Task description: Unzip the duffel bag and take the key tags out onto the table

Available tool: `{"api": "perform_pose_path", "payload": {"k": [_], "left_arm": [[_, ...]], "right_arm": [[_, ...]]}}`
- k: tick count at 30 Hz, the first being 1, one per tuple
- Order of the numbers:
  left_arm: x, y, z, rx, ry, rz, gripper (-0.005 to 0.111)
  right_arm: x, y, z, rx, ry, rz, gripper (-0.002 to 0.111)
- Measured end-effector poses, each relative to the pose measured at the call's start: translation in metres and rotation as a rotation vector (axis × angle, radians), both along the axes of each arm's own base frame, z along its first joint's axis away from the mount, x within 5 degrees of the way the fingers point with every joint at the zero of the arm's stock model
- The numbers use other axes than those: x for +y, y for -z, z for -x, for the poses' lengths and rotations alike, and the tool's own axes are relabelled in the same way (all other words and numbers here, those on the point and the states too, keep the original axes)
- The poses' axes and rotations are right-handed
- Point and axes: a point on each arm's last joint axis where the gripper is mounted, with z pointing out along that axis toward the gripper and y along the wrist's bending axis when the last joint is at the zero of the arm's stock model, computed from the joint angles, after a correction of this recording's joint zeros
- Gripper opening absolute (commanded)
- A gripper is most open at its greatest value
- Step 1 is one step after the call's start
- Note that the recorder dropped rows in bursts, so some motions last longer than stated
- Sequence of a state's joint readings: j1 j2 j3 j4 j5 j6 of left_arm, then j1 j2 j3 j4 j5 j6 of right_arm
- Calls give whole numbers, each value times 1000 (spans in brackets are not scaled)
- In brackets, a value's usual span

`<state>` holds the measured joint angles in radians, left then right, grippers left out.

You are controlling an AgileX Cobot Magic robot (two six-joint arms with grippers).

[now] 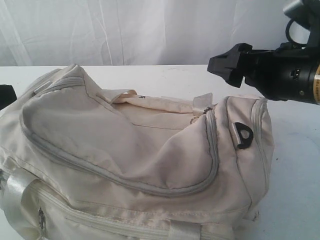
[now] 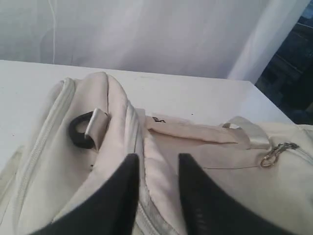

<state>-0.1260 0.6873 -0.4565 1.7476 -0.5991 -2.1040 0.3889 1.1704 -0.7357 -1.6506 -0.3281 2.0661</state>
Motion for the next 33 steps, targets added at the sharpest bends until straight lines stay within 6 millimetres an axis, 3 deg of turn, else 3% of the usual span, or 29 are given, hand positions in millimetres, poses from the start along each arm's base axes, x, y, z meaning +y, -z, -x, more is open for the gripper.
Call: {"api": "perform_pose_path", "payload": {"k": [3, 5, 12, 19, 25, 33], "left_arm": [[2, -1, -1, -5, -24, -2, 95], [5, -5, -3, -22, -62, -6, 106], [24, -28, -13, -174, -265, -179, 105], [24, -34, -40, -170, -272, -301, 105], [17, -23, -81, -91, -218, -388, 105], [-4, -22, -145, -32, -93, -300, 105]], "right_arm": [[-2, -10, 9, -51, -29, 14, 87], [-3, -16, 16, -78, -56, 13, 87], [0, -34, 44, -124, -210, -38, 87], [-3, -33, 42, -129, -177, -27, 87], [-14, -4, 37, -80, -40, 35, 87], [-19, 30, 44, 36, 3, 35, 87]]}}
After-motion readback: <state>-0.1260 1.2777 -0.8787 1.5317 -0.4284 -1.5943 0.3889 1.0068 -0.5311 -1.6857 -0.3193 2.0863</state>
